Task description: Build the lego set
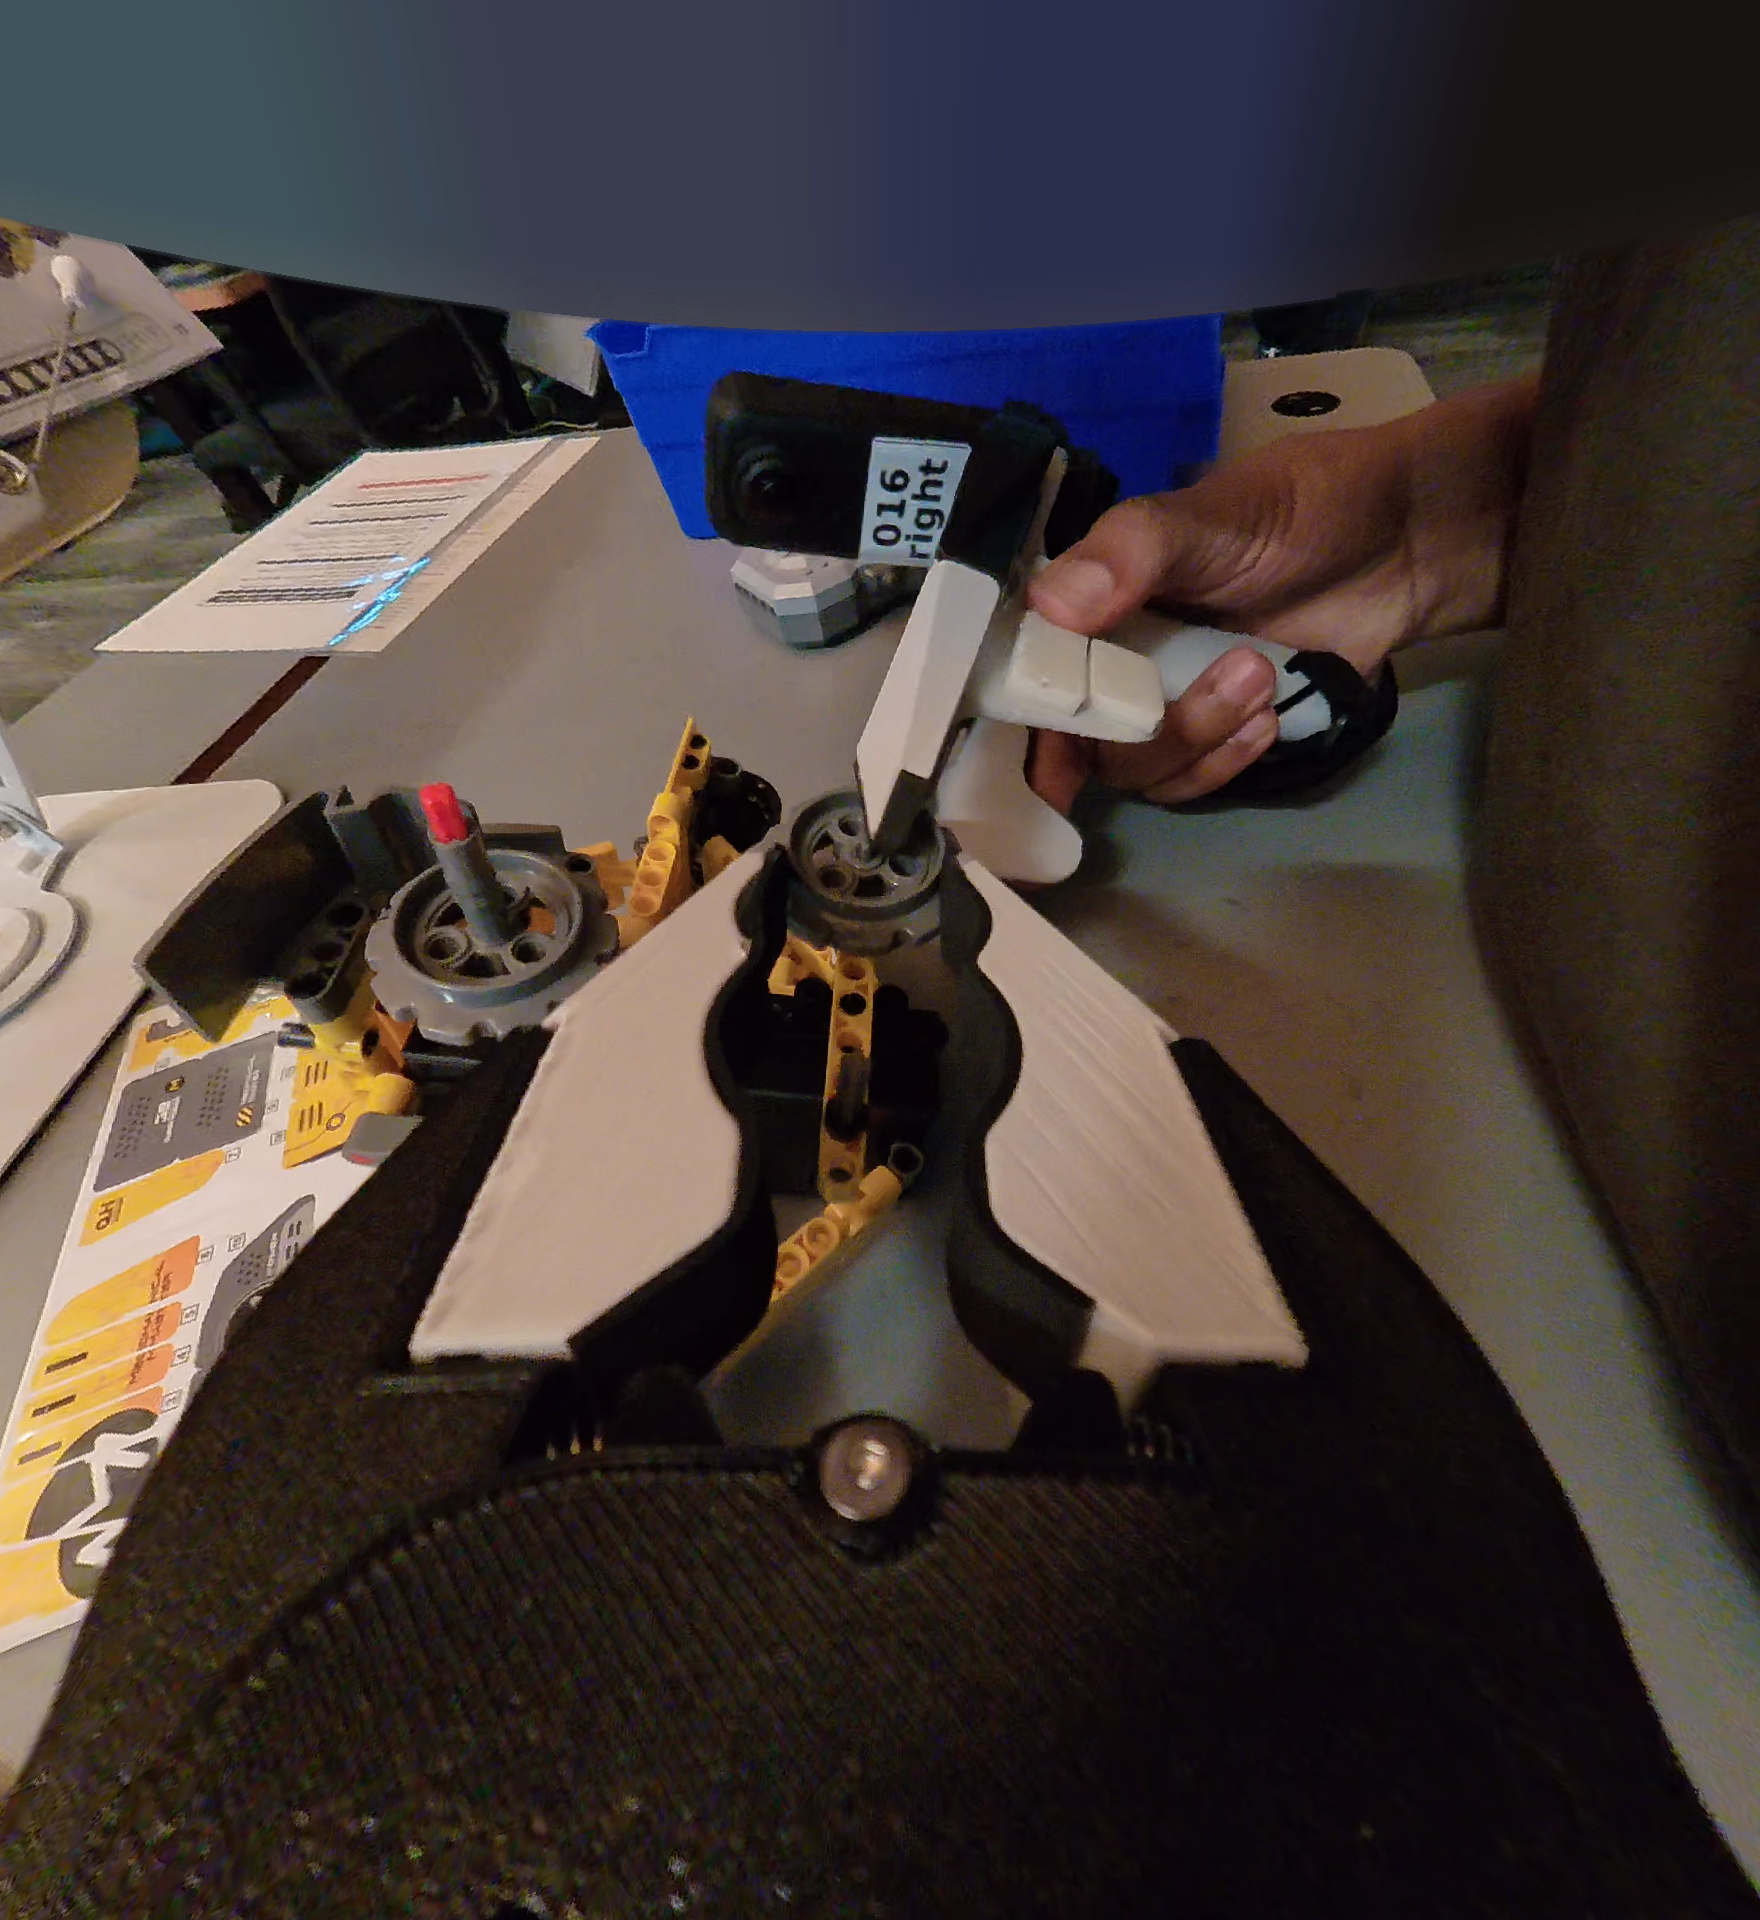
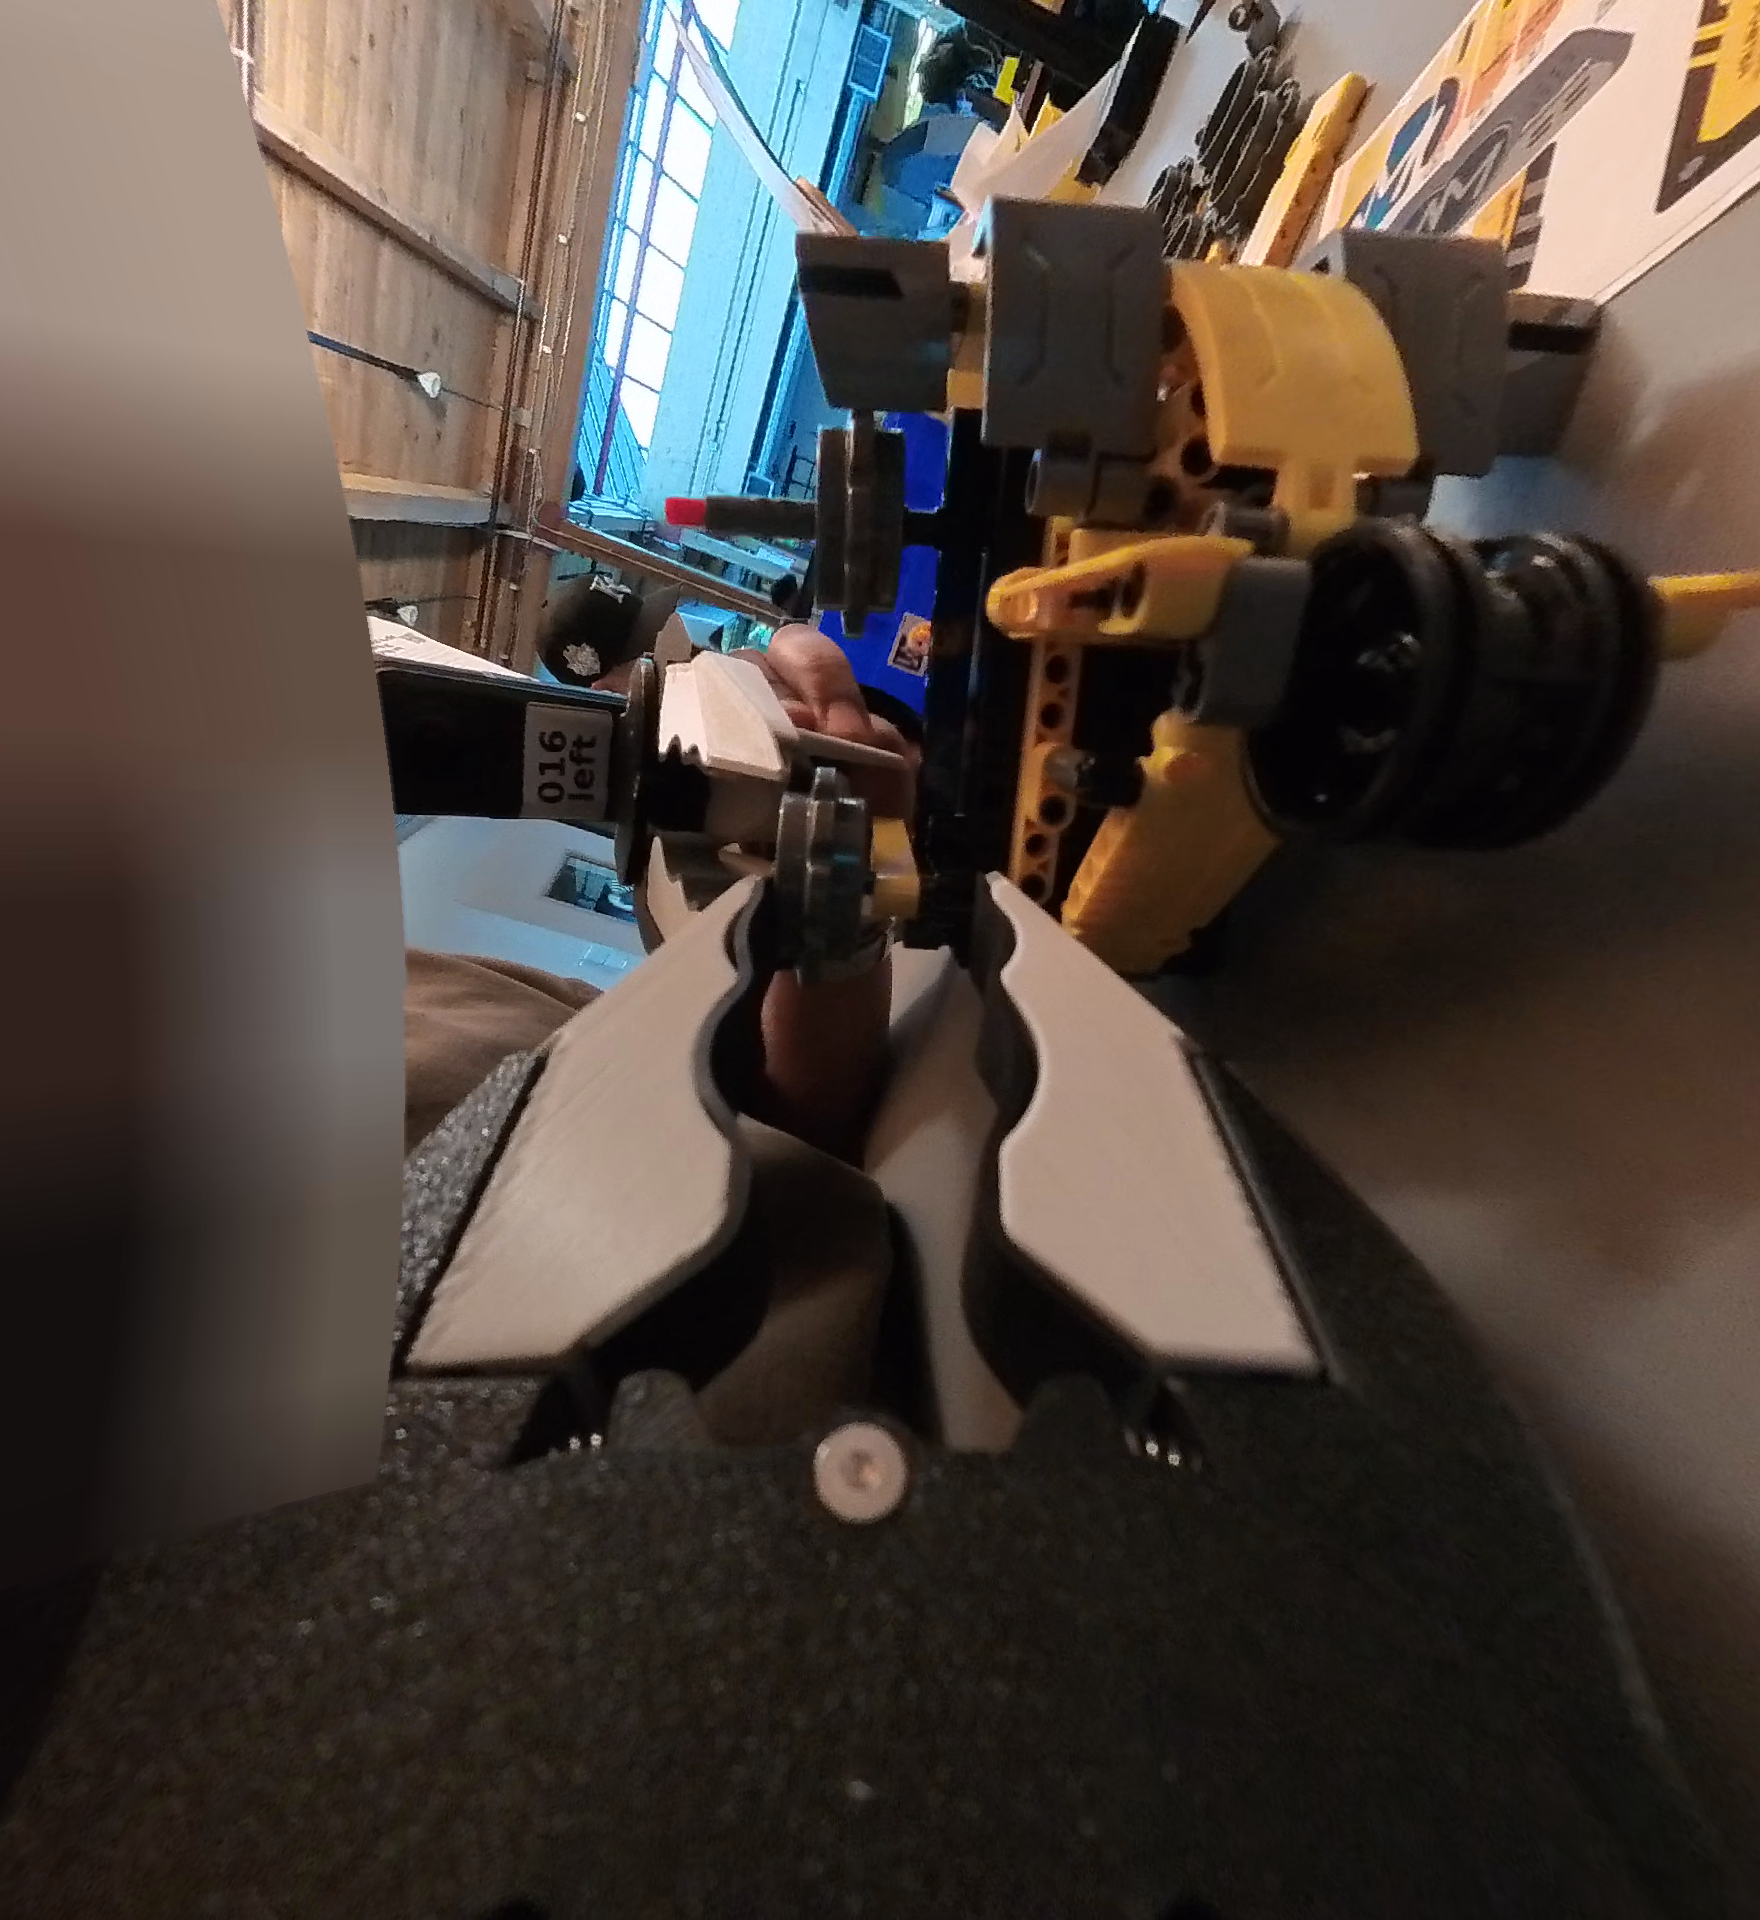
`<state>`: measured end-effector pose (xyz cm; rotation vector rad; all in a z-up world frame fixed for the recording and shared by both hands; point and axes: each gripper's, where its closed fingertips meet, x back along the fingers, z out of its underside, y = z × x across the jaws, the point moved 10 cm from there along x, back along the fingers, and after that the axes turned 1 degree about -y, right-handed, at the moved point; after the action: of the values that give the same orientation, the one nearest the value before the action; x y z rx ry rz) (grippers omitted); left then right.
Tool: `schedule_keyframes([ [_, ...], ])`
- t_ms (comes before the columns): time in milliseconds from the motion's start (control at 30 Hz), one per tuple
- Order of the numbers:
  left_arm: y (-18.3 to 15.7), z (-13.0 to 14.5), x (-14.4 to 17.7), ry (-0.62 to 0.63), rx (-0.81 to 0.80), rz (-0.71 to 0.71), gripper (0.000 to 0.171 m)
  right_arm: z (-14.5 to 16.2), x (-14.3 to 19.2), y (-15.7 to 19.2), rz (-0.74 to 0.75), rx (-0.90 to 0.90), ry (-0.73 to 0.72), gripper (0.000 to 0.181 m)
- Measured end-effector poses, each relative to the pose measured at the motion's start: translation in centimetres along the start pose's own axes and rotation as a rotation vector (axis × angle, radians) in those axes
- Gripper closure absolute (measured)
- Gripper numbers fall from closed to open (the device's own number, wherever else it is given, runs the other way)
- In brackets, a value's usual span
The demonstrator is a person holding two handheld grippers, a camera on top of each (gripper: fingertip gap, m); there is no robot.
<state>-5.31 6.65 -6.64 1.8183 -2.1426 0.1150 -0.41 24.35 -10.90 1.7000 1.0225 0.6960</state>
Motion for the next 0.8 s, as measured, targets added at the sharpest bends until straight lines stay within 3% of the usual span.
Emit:
schedule_keyframes([
  [167, -0.22, -0.19, -0.14, 0.023, -0.020, -0.012, 0.143, -0.03, 0.01, -0.16, -0.015, 0.013, -0.011, 0.142],
  [267, -0.21, -0.27, -0.11, 0.032, -0.018, -0.020, 0.143, -0.21, 0.00, 0.10, -0.057, -0.001, -0.009, 0.123],
  [433, -0.22, -0.32, -0.08, 0.038, -0.007, -0.023, 0.142, -0.46, 0.06, -0.09, -0.094, -0.075, -0.004, 0.121],
  [800, -0.46, -0.36, -0.12, 0.043, -0.026, -0.037, 0.142, -0.22, 0.04, -0.84, -0.080, -0.110, -0.027, 0.138],
])
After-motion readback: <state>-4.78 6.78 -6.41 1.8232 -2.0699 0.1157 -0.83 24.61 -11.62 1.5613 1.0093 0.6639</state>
